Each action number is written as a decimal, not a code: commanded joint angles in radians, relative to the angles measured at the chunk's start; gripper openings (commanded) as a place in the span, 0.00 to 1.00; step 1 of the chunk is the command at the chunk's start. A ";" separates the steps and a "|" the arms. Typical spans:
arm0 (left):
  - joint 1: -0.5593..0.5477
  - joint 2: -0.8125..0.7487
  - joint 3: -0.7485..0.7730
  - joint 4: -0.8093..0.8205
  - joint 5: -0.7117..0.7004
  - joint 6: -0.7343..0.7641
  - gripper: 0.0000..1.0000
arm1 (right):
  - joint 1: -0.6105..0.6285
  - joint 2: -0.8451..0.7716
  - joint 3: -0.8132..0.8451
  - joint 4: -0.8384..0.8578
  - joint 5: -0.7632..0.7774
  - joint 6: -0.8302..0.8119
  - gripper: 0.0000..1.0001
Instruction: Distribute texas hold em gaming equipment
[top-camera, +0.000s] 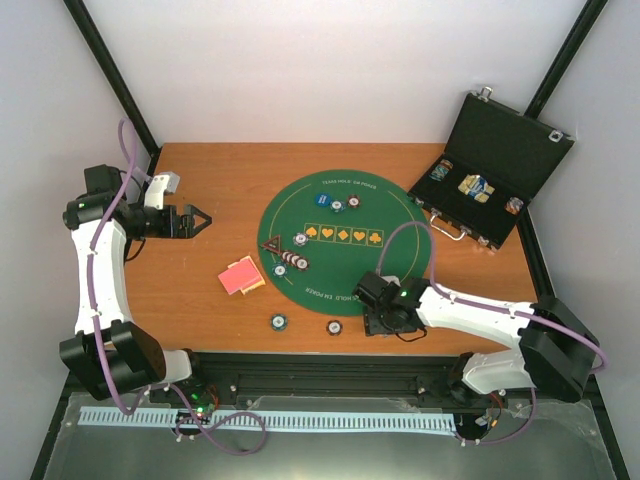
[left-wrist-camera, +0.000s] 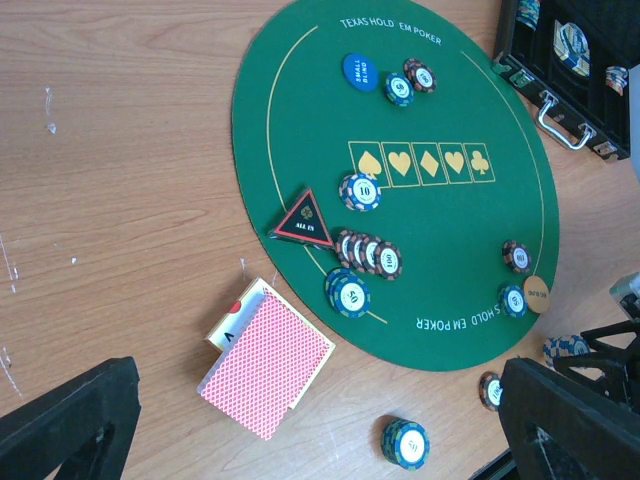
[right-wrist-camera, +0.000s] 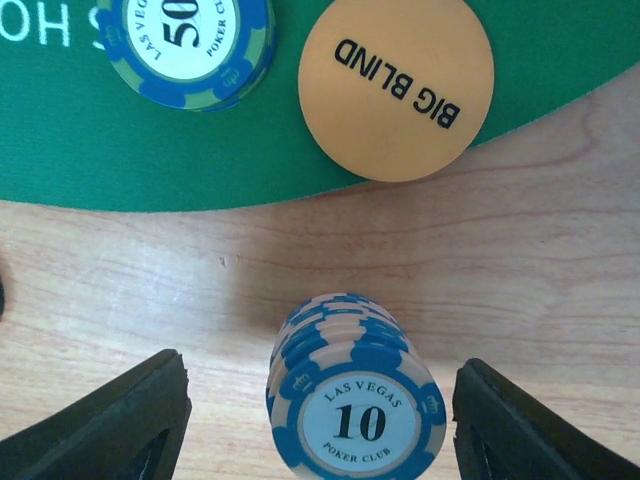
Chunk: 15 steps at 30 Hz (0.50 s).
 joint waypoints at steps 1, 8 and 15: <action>0.007 -0.021 0.018 -0.005 0.008 -0.011 1.00 | 0.006 0.028 -0.024 0.018 0.022 0.014 0.72; 0.007 -0.021 0.015 -0.005 0.000 -0.006 1.00 | 0.007 0.026 -0.034 0.026 0.028 0.018 0.66; 0.007 -0.024 0.005 -0.004 0.000 -0.003 1.00 | 0.007 0.020 -0.025 0.017 0.030 0.016 0.60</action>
